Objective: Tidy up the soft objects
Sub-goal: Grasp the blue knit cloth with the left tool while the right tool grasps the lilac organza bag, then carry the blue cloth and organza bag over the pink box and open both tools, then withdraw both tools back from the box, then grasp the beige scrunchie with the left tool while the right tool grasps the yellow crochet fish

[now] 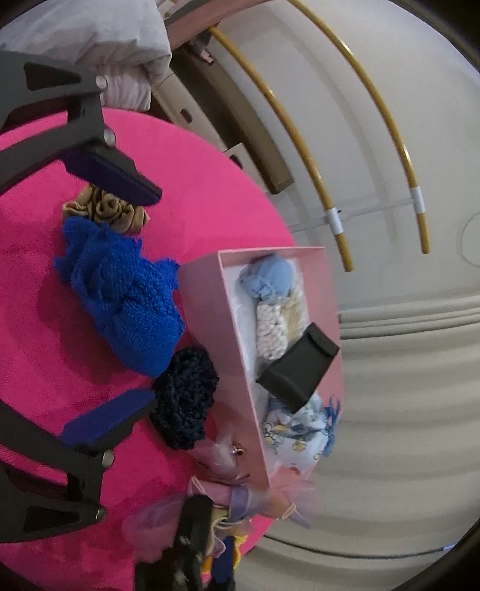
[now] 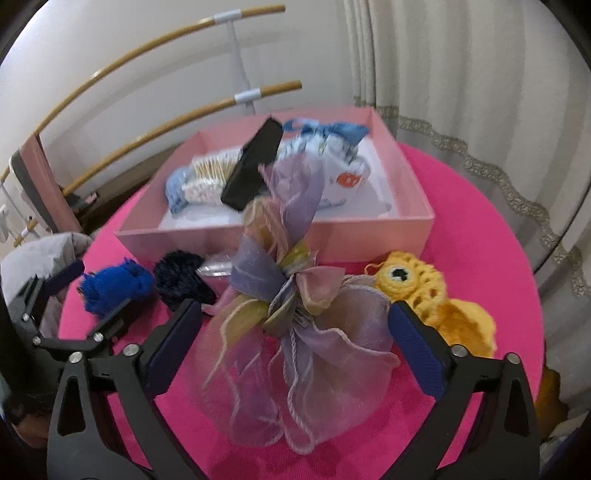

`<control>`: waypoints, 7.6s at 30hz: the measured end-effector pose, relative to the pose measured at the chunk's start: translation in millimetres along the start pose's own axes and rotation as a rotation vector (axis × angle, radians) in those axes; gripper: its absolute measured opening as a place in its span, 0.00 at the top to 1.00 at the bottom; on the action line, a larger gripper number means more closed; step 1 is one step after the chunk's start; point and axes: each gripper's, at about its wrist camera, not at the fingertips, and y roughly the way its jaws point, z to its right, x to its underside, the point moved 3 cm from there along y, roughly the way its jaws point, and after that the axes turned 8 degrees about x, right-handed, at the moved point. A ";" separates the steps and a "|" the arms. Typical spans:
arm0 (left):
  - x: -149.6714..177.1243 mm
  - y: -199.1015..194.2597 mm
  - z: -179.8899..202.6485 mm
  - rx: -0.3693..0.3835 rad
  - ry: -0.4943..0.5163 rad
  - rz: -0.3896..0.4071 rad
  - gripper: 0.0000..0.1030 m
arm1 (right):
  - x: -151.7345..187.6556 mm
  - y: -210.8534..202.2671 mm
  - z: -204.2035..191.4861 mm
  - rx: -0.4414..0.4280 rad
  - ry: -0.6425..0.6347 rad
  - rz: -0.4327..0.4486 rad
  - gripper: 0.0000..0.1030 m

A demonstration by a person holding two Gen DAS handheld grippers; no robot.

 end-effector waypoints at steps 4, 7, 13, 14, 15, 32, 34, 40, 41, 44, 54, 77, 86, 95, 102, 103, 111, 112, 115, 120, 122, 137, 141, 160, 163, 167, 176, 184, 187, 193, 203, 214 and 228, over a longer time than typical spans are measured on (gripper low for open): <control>-0.9 15.9 -6.8 0.045 -0.045 -0.062 0.52 | 4.8 6.9 1.3 -0.009 -0.008 -0.013 0.42; -3.2 12.9 -7.9 0.074 -0.068 -0.057 0.60 | 8.8 2.1 6.8 -0.049 0.005 -0.008 0.58; -3.4 -3.4 -2.4 0.072 -0.072 -0.011 0.62 | 15.4 -22.3 15.0 -0.106 0.041 0.033 0.60; -3.2 -7.7 -1.5 0.072 -0.075 -0.003 0.62 | 16.4 -24.9 15.4 -0.108 0.041 0.037 0.60; -3.2 -11.5 0.0 0.073 -0.079 0.005 0.62 | 17.9 -27.7 16.4 -0.108 0.040 0.039 0.60; 20.7 -72.6 30.5 0.088 -0.131 0.047 0.63 | 44.1 -81.2 -6.9 -0.076 -0.093 0.158 0.60; 22.1 -78.1 32.5 0.089 -0.138 0.048 0.63 | 45.9 -80.2 -7.3 -0.092 -0.079 0.138 0.60; 17.6 -88.3 34.2 0.067 -0.157 0.048 0.63 | 35.4 -90.2 0.8 -0.128 -0.027 0.135 0.63; 13.9 -87.9 34.7 0.062 -0.161 0.049 0.63 | 33.5 -91.5 1.9 -0.128 -0.026 0.139 0.63; 4.5 -94.4 35.5 0.054 -0.165 0.061 0.63 | 22.7 -95.7 8.3 -0.140 -0.008 0.149 0.63; -68.7 -113.6 20.1 0.027 -0.154 0.159 0.63 | -56.0 -109.0 32.1 -0.146 0.023 0.213 0.63; -207.1 6.2 -33.0 0.071 -0.239 0.068 0.63 | -201.4 4.4 42.4 -0.098 0.040 0.062 0.62; -234.8 62.0 -22.1 0.041 -0.213 0.009 0.56 | -202.4 59.3 42.1 -0.072 0.029 -0.040 0.56; -236.1 77.1 -14.4 0.008 -0.224 0.012 0.15 | -189.4 65.4 47.7 -0.102 0.050 -0.035 0.06; -213.5 37.0 -16.3 0.001 -0.246 0.074 0.10 | -182.0 16.3 60.2 -0.120 0.108 0.072 0.00; -210.4 30.4 -16.7 -0.001 -0.248 0.087 0.08 | -179.2 6.8 61.7 -0.122 0.113 0.090 0.00; -161.7 -49.5 0.8 -0.041 -0.236 0.203 0.00 | -136.6 -72.0 59.7 -0.102 0.135 0.223 0.00; -152.3 -60.5 4.0 -0.049 -0.227 0.212 0.00 | -132.4 -78.9 58.6 -0.096 0.141 0.237 0.00; -130.6 -88.1 16.6 -0.111 -0.192 0.233 0.00 | -110.6 -107.2 53.1 -0.065 0.132 0.291 0.00; -100.4 -126.4 35.5 -0.128 -0.170 0.277 0.00 | -79.5 -146.3 43.2 -0.012 0.114 0.367 0.00; -88.3 -140.7 42.7 -0.141 -0.164 0.292 0.00 | -67.1 -162.2 41.1 0.010 0.112 0.403 0.00; -2.5 -233.2 81.9 -0.120 -0.175 0.308 0.00 | 26.7 -226.9 28.4 0.080 0.088 0.460 0.00; 20.9 -259.7 88.6 -0.119 -0.179 0.307 0.00 | 42.5 -239.5 24.7 0.074 0.076 0.465 0.00; 59.9 -303.6 78.2 -0.135 -0.232 0.344 0.00 | 54.8 -249.4 24.1 0.066 0.072 0.473 0.00; 58.1 -296.8 74.3 -0.138 -0.234 0.335 0.00 | 53.6 -241.3 27.0 0.063 0.079 0.457 0.00; 54.1 -285.7 68.5 -0.133 -0.240 0.323 0.00 | 50.9 -230.7 32.1 0.064 0.088 0.438 0.00; 44.5 -249.6 46.3 -0.133 -0.256 0.266 0.00 | 39.2 -207.4 44.4 0.078 0.102 0.400 0.00; 33.7 -194.8 14.5 -0.153 -0.258 0.180 0.00 | 26.3 -174.5 55.3 0.099 0.114 0.342 0.00; 29.8 -170.7 2.1 -0.154 -0.259 0.156 0.00 | 22.7 -160.9 57.1 0.103 0.113 0.317 0.00; 22.6 -111.1 -21.8 -0.153 -0.241 0.093 0.00 | 17.8 -135.5 59.4 0.117 0.109 0.273 0.00; 8.2 -24.1 -50.9 -0.131 -0.228 0.005 0.00 | 16.2 -93.6 68.9 0.129 0.118 0.188 0.00; -2.3 28.3 -65.0 -0.046 -0.250 -0.101 0.72 | 16.2 -57.1 84.7 0.133 0.139 0.115 0.00; -2.0 7.1 -2.3 0.014 -0.185 -0.061 0.81 | 12.8 -4.2 104.8 0.137 0.105 -0.001 0.00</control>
